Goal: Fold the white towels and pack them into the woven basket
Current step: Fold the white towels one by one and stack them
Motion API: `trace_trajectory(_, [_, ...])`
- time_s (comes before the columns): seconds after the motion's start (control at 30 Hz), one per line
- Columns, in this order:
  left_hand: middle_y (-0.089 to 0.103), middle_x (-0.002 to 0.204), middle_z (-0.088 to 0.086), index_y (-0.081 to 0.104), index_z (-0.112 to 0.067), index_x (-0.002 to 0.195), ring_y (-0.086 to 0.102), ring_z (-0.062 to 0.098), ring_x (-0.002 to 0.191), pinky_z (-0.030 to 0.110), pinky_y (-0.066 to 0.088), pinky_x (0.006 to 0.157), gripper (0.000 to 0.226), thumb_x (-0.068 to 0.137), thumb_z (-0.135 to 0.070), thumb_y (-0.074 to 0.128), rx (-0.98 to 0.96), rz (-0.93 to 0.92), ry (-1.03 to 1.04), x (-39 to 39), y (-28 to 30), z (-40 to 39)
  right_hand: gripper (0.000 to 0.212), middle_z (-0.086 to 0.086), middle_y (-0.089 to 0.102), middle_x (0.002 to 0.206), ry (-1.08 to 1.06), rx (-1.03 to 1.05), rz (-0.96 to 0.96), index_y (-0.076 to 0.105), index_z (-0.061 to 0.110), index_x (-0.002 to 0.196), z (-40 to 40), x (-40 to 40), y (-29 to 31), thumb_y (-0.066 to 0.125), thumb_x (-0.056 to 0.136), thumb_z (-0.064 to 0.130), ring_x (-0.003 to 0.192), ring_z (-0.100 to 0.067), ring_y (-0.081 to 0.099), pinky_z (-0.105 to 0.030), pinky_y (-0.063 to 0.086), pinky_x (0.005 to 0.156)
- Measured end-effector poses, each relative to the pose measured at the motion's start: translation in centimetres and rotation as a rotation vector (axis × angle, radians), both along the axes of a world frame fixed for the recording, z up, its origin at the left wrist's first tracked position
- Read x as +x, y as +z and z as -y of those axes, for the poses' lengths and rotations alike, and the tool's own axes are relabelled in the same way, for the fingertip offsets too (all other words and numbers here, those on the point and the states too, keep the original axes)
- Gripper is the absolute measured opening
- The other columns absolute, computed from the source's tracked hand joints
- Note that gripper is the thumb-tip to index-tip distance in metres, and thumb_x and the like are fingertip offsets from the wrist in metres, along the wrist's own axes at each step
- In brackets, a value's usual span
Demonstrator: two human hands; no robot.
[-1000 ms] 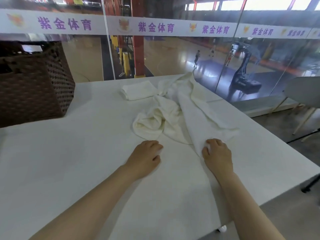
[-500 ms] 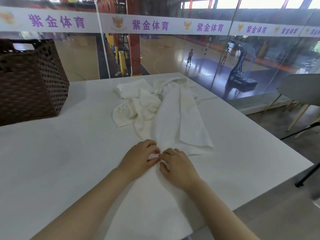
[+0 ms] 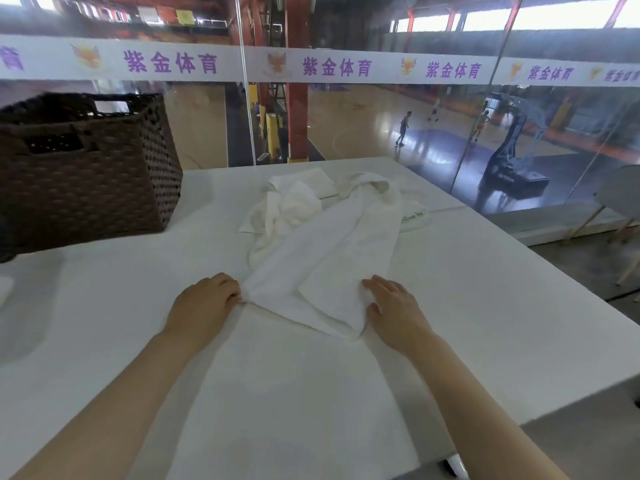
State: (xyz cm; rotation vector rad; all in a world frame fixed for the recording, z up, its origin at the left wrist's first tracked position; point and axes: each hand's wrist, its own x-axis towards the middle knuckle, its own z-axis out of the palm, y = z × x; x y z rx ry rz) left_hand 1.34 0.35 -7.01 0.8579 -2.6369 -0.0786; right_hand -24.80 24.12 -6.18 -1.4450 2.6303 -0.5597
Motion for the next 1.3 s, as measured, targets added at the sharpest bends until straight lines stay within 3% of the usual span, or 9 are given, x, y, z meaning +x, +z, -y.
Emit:
trace_trajectory(0.2, [0.062,0.11,-0.002,0.071,-0.018,0.095,0.054,0.025,0.099,0.038,0.047,0.077,0.028,0.095,-0.03,0.046,-0.051,-0.088,0.026,2.0,1.6,-0.2,0.045,-0.002,0.038,0.155,0.225,0.028,-0.075,0.046,0.024,0.144,2.5,6.0,-0.2,0.044,0.099,0.028,0.141,-0.026,0.032,-0.033,0.021,0.115])
trace_trajectory(0.27, [0.062,0.102,-0.01,0.069,-0.025,0.092,0.054,0.018,0.093,0.033,0.045,0.076,0.04,0.094,-0.045,0.034,0.093,-0.112,-0.051,1.4,2.4,-2.0,0.045,-0.005,0.043,0.151,0.281,0.033,-0.093,0.049,0.022,0.14,3.1,8.0,0.2,0.041,0.096,0.028,0.136,-0.029,0.037,-0.035,0.025,0.112])
trace_trajectory(0.33, [0.058,0.087,-0.016,0.059,-0.03,0.078,0.053,0.011,0.081,0.028,0.04,0.065,0.033,0.093,-0.053,0.041,0.276,-0.11,-0.044,0.7,2.4,-3.3,0.052,-0.007,0.047,0.145,0.336,0.056,-0.115,0.052,0.02,0.135,3.4,9.7,0.4,0.031,0.091,0.034,0.13,-0.031,0.041,-0.036,0.028,0.11])
trace_trajectory(0.53, [0.056,0.077,-0.004,0.051,-0.018,0.082,0.053,0.016,0.072,0.034,0.043,0.062,0.014,0.092,-0.026,0.055,0.353,-0.213,0.105,1.4,1.1,-4.1,0.033,0.0,0.063,0.126,0.449,0.023,-0.13,0.064,0.022,0.12,3.4,11.5,1.0,0.044,0.094,0.026,0.11,-0.025,0.057,-0.034,0.042,0.097])
trace_trajectory(0.67, [0.058,0.08,-0.005,0.052,-0.018,0.089,0.054,0.016,0.072,0.039,0.048,0.064,0.008,0.094,-0.024,0.053,0.208,-0.19,0.174,3.0,0.7,-4.0,0.021,0.006,0.07,0.098,0.365,0.0,-0.036,0.065,0.028,0.103,3.6,11.0,2.2,0.049,0.09,0.027,0.09,-0.02,0.063,-0.029,0.045,0.075])
trace_trajectory(0.87, [0.063,0.099,0.003,0.053,-0.014,0.106,0.054,0.023,0.077,0.036,0.046,0.068,0.014,0.098,-0.024,0.048,0.139,-0.098,0.318,5.8,0.9,-0.9,0.014,0.0,0.07,0.093,0.163,-0.059,-0.001,0.065,0.02,0.098,6.6,6.4,6.2,0.057,0.087,0.022,0.086,-0.023,0.064,-0.031,0.05,0.072])
trace_trajectory(1.03, [0.062,0.099,0.009,0.054,-0.01,0.104,0.054,0.028,0.078,0.039,0.046,0.071,0.014,0.097,-0.019,0.047,0.224,-0.158,0.46,7.2,0.9,1.0,0.012,0.002,0.055,0.068,0.043,-0.136,-0.098,0.054,0.015,0.076,11.6,1.7,10.3,0.052,0.088,0.016,0.066,-0.021,0.052,-0.026,0.035,0.053])
trace_trajectory(1.2, [0.057,0.092,0.011,0.053,-0.007,0.098,0.053,0.031,0.076,0.038,0.042,0.063,0.008,0.094,-0.013,0.049,0.16,-0.205,0.494,6.2,0.0,0.4,0.013,-0.005,0.052,0.072,-0.064,-0.079,-0.14,0.054,0.007,0.081,17.0,-1.5,10.9,0.051,0.091,0.015,0.079,-0.032,0.058,-0.028,0.036,0.064])
trace_trajectory(1.3, [0.058,0.09,0.009,0.054,-0.007,0.096,0.057,0.033,0.077,0.037,0.041,0.061,0.006,0.09,-0.008,0.054,0.131,-0.269,0.475,6.5,-0.9,0.3,0.013,-0.006,0.06,0.089,-0.03,0.166,-0.223,0.067,0.004,0.098,19.2,-2.5,10.6,0.061,0.087,0.01,0.096,-0.031,0.064,-0.032,0.044,0.065])
